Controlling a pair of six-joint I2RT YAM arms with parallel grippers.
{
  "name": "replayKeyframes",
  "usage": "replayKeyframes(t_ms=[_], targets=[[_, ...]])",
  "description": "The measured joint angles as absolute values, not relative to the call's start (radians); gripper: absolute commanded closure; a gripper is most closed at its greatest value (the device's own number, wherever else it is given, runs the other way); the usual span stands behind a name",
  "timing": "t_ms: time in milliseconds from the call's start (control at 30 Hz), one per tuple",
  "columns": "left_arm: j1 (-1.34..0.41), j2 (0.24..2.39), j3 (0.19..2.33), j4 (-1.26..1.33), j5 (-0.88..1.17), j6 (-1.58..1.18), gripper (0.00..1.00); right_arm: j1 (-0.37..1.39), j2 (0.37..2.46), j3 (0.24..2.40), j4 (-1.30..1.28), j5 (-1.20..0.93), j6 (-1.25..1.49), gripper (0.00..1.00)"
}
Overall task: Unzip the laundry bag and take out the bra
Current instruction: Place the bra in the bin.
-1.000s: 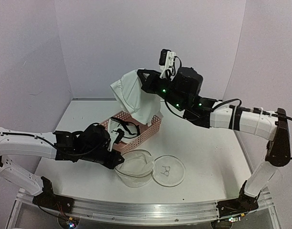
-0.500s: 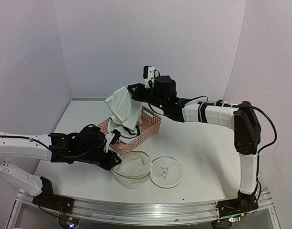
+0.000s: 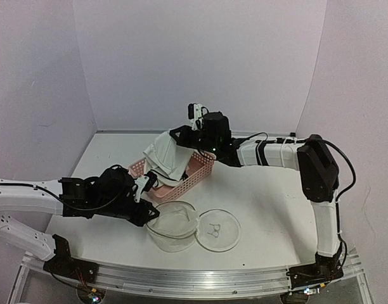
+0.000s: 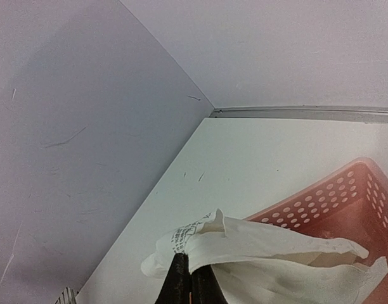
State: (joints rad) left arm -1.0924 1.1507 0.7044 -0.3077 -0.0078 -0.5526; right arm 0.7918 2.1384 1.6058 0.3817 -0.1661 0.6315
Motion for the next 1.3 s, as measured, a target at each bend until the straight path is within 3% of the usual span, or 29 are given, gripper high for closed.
replayKeyframes(t_ms=[533, 1067, 1300], targets=[[-1.092, 1.153, 0.704, -0.308, -0.002, -0.551, 1.00, 0.793, 1.930, 1.592, 0.342, -0.175, 0.516, 1.00], [-1.092, 1.153, 0.704, -0.308, -0.002, -0.557, 1.00, 0.793, 2.380, 1.787, 0.173, -0.283, 0.564, 1.00], [-1.092, 1.166, 0.704, -0.308, -0.002, -0.559, 1.00, 0.793, 2.383, 1.813, 0.174, -0.297, 0.590, 0.72]])
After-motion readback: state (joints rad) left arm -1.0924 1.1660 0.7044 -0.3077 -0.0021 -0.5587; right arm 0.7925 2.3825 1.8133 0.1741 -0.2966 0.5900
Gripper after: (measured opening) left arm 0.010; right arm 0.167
